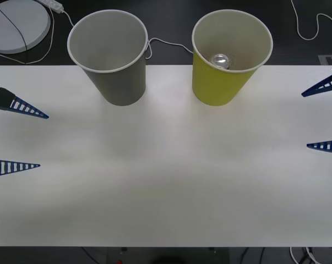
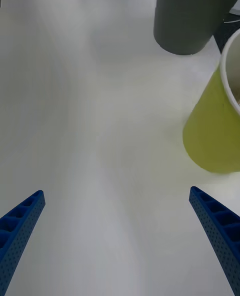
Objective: Put the can into the green bin and the plastic bottle into the gray bin
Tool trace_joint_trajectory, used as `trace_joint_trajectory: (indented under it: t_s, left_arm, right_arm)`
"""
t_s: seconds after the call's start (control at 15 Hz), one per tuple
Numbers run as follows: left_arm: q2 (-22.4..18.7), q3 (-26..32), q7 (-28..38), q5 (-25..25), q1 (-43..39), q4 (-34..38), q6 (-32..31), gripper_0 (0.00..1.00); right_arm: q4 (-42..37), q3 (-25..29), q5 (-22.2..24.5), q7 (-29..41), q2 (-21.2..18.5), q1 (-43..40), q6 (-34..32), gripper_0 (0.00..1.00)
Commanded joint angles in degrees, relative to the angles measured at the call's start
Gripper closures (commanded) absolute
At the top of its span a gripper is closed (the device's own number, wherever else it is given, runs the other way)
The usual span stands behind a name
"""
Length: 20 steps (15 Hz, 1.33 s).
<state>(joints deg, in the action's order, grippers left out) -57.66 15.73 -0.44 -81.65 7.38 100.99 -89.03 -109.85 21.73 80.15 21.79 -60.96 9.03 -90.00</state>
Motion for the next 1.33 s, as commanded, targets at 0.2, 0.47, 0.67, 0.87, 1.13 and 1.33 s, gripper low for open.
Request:
trace_joint_trajectory:
  t_s: [0.2,0.47,0.67,0.87,1.13,1.33]
  left_arm:
    - [0.00,0.00,0.00,0.00,0.00,0.00,0.00,0.00]
    - [0.00,0.00,0.00,0.00,0.00,0.00,0.00,0.00]
    - [0.00,0.00,0.00,0.00,0.00,0.00,0.00,0.00]
    - [0.00,0.00,0.00,0.00,0.00,0.00,0.00,0.00]
    - [0.00,0.00,0.00,0.00,0.00,0.00,0.00,0.00]
    - [0.00,0.00,0.00,0.00,0.00,0.00,0.00,0.00]
  right_arm:
    - [0.08,1.12,-0.08,-8.96,1.64,-6.39,0.00,0.00]
    - [0.96,1.74,0.36,-11.42,4.45,-8.94,0.35,0.00]
    - [0.96,3.06,1.76,-12.74,8.05,-11.05,0.35,0.00]
    - [0.96,3.76,2.29,-13.88,10.43,-12.90,0.88,0.00]
    - [0.96,3.76,2.38,-15.29,11.39,-15.09,2.29,0.00]
    - [0.96,3.85,2.38,-16.25,11.48,-16.32,2.82,0.00]
